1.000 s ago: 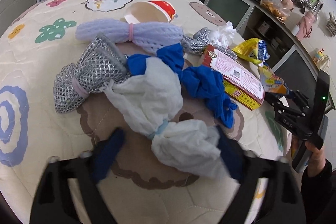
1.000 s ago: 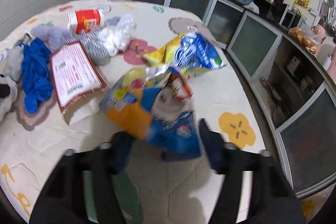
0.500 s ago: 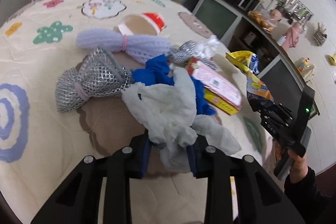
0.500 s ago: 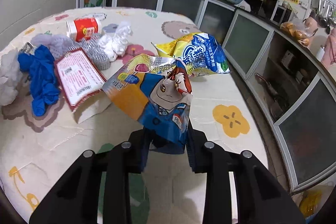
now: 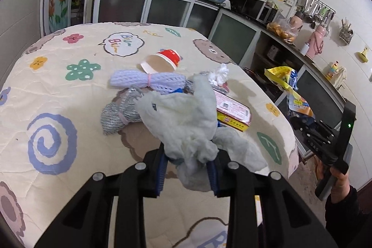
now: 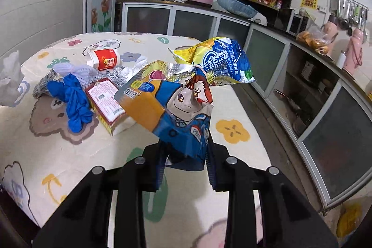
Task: Collect trash
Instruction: 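Drop the wrapper into the yellow bin with the right tool while the left tool drops the tissue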
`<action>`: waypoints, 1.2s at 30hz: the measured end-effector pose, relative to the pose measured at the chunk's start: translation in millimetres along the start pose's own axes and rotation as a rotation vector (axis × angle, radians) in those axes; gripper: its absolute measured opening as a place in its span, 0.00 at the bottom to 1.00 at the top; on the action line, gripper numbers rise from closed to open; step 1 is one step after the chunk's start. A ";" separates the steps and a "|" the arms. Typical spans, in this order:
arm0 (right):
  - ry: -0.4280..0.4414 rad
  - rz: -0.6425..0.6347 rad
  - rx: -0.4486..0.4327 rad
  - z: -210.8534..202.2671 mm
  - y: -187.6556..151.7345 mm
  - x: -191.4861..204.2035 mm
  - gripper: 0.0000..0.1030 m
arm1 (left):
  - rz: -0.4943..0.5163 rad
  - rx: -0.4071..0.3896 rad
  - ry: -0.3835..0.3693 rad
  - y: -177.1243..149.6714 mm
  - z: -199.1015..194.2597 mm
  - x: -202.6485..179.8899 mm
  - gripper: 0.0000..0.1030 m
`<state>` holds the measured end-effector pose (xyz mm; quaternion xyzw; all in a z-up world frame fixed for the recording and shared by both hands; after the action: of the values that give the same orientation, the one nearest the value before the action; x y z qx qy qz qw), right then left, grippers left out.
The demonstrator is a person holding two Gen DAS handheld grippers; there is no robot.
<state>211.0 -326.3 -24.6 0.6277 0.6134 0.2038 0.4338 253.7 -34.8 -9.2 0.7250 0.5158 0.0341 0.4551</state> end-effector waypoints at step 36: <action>-0.299 0.310 0.344 -76.8 -242.1 -190.2 0.28 | 0.476 0.385 -0.446 -97.1 202.7 -322.6 0.28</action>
<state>-24.4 -515.0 -122.8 0.8015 0.4649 0.0657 0.3703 139.1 -407.6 -59.4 0.8865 0.2182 -0.1172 0.3909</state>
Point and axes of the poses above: each gripper's, at about its wrist camera, not at the fingertips, and z roughly the way its jaws point, x to its left, y to its top, the point moved 8 cm from there along z, roughly the way its jaws point, and after that the axes turned 13 degrees about -y, right-handed, at the moved point
